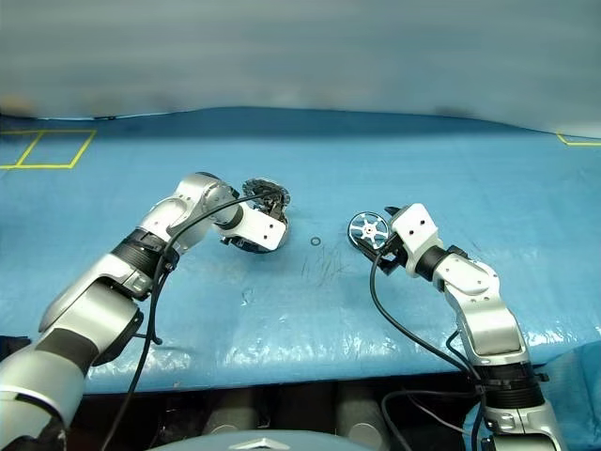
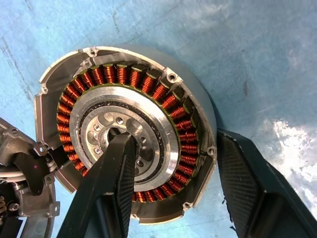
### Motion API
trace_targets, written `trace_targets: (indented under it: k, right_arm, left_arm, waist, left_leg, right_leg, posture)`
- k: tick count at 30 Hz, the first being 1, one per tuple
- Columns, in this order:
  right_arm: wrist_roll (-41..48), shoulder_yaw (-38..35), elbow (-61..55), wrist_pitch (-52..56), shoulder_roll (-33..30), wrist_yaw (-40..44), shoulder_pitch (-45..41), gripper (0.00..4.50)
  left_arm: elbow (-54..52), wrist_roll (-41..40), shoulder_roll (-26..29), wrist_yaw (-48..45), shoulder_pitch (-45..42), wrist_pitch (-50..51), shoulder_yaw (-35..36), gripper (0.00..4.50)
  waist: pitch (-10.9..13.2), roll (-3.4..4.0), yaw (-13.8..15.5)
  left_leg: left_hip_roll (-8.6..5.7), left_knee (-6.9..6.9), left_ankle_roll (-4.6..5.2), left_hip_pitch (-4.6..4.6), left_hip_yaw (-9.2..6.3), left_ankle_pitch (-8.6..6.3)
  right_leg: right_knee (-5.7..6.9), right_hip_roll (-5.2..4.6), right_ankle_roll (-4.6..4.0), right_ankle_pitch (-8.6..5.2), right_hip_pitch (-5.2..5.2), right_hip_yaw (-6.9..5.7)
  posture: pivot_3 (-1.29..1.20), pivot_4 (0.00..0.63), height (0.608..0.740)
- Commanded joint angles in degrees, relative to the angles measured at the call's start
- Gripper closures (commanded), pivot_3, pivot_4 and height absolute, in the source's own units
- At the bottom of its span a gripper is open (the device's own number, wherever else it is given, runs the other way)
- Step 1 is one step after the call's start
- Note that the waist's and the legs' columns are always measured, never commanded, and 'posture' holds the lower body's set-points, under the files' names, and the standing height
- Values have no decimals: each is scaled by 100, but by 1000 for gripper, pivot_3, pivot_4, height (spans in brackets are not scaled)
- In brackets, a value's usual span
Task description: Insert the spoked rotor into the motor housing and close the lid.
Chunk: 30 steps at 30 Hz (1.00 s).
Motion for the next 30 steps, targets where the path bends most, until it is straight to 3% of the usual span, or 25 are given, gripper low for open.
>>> trace_targets:
  k: [1, 5, 14, 24, 29, 30]
  right_arm:
    - [44, -149, -240, -161, 58, -91, 26, 0]
    - [31, -87, -237, -250, 230, -186, 180, 0]
    - [-59, -3, -110, -439, 476, -315, 206, 0]
    - [-121, 103, -3, -582, 622, -327, 154, 0]
    - [-125, 122, 17, -612, 647, -329, 156, 0]
    - [-122, 127, 20, -617, 650, -327, 152, 0]
  left_arm:
    - [-635, -551, -86, -676, 439, 479, 93, 2270]
    - [-1749, -1041, 58, -1346, 873, 1333, 320, 2270]
    - [-3355, -1258, 371, -1843, 1424, 2623, 145, 2270]
    - [-3795, -1265, 628, -1782, 1604, 2851, -246, 2270]
    - [-3896, -1355, 598, -1554, 1651, 3055, -158, 849]
    - [-3963, -1421, 604, -1544, 1657, 3127, -127, 849]
  waist:
    - [-2, 3, 6]
    - [-4, 5, 19]
    - [-4, 5, 2]
    - [-5, 6, 3]
    - [-6, 7, 2]
    - [-6, 7, 3]
  left_leg:
    - [0, 0, 0, 0, 0, 0]
    - [0, -1, 0, -1, -3, 0]
    - [0, 8, 0, 1, -3, 1]
    - [-1, 9, 0, 2, -4, 1]
    - [1, 8, 0, 3, -5, 1]
    - [1, 8, 0, 3, -5, 1]
  right_leg:
    - [0, 0, 0, 0, 1, 0]
    - [0, 0, -2, 1, 1, -1]
    - [4, 1, 1, 0, 2, 2]
    - [2, 1, 1, -1, 4, 2]
    - [3, 4, 0, -1, 4, 2]
    - [4, 4, 0, -1, 4, 2]
  posture:
    - [0, 150, 740]
    - [0, 150, 740]
    - [0, 150, 740]
    - [0, 150, 740]
    - [0, 150, 740]
    - [0, 150, 740]
